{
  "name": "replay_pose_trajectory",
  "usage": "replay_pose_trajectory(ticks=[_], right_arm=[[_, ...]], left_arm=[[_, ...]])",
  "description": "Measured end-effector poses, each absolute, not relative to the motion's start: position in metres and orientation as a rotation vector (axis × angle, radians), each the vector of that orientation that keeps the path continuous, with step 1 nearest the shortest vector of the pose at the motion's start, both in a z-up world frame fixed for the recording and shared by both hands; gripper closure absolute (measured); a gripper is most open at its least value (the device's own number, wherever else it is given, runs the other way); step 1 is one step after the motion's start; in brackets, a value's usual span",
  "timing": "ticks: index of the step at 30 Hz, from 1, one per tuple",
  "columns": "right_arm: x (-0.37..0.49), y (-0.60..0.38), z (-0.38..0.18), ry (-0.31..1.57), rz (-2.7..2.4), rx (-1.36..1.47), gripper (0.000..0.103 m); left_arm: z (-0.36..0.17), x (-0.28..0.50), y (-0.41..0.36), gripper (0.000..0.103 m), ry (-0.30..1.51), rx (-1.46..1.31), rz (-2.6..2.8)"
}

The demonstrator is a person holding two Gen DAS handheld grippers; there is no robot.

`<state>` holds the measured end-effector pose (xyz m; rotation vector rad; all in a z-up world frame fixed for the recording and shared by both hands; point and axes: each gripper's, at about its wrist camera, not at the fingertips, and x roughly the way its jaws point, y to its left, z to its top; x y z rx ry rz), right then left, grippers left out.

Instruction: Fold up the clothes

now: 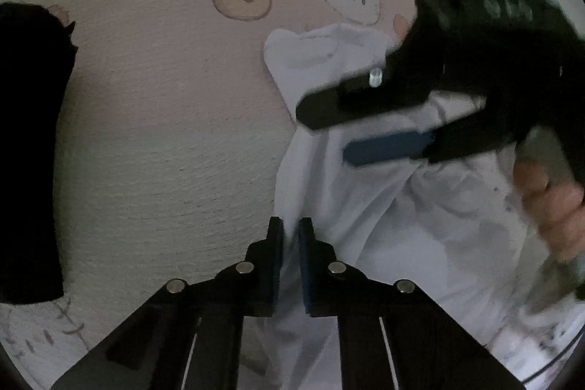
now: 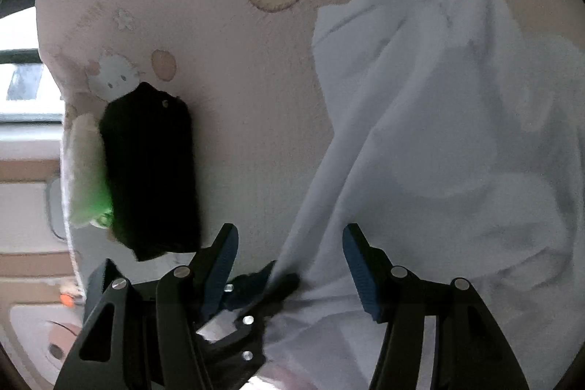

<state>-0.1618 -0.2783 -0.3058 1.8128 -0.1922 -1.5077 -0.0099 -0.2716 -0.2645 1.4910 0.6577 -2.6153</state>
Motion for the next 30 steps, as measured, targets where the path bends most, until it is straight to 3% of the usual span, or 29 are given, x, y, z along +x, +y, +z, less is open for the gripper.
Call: replay_pose_trajectory(ticks=[9,13,17,21,25,30], right_arm=[[-0.149,-0.284,-0.326,-0.215,-1.506,1.871,0.047],[-0.152,-0.282,-0.335,-0.197,-1.563,1.888,0.063],[-0.154,-0.279,-0.338,-0.145,-1.598,1.873,0.099],[-0.157,-0.279,-0.335,-0.208,-1.562,1.808,0.099],[-0.151,-0.293,-0.318,-0.263,-1.490,1.673,0.099],[-0.147,-0.306,-0.310,-0.243,-1.450,1.645,0.099]], left_arm=[[-0.260,0.005,-0.285,0.096,0.731,1.506,-2.617],[-0.264,0.004,-0.290,0.096,0.741,1.535,-2.597],[-0.261,0.007,-0.294,0.096,0.730,1.540,-2.595],[-0.255,0.007,-0.297,0.096,0.746,1.580,-2.590],[-0.263,0.002,-0.303,0.084,0.719,1.678,-2.462],[-0.270,0.009,-0.320,0.080,0.856,1.650,-2.428]])
